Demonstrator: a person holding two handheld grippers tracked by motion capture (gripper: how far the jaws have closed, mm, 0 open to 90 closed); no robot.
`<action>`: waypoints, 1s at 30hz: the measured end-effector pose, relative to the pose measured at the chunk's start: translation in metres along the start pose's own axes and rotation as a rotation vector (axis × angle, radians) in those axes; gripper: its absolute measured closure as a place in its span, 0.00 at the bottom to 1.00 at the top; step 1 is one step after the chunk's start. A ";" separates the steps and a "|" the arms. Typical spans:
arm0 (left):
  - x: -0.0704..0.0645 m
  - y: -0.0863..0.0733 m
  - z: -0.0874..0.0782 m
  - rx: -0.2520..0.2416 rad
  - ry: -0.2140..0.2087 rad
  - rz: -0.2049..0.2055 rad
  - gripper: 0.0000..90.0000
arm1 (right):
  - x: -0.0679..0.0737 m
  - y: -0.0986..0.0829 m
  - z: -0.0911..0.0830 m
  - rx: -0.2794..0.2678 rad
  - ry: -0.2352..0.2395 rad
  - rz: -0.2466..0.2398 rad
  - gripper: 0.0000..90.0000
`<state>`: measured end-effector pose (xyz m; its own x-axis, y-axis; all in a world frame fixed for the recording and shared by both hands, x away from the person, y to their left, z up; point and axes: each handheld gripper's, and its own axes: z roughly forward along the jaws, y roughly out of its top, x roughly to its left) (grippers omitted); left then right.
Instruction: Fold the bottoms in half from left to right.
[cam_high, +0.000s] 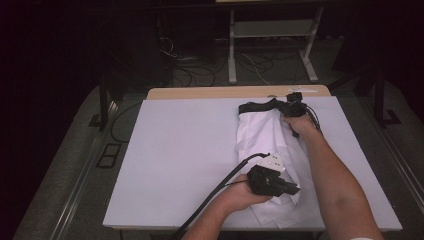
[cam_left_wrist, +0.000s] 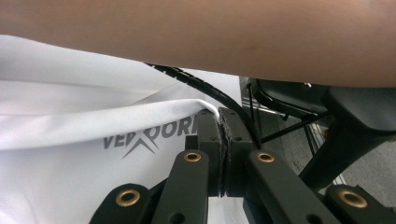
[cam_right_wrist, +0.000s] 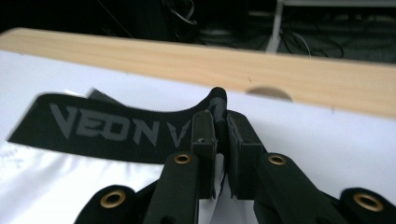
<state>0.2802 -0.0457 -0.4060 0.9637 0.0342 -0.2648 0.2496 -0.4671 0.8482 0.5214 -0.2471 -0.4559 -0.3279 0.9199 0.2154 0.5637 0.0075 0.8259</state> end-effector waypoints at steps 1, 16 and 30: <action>0.000 0.000 0.000 0.000 0.000 0.000 0.97 | 0.000 0.000 0.000 0.000 0.000 0.000 0.80; -0.002 0.009 0.036 0.017 -0.040 0.007 0.97 | -0.007 0.016 -0.068 -0.116 0.120 -0.047 0.38; 0.001 0.032 0.074 0.026 -0.062 0.015 0.97 | -0.029 0.016 -0.108 -0.156 0.135 -0.069 0.41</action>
<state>0.2818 -0.1265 -0.4128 0.9594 -0.0278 -0.2806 0.2315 -0.4903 0.8403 0.4583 -0.3159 -0.3926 -0.4663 0.8581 0.2150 0.4156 -0.0020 0.9095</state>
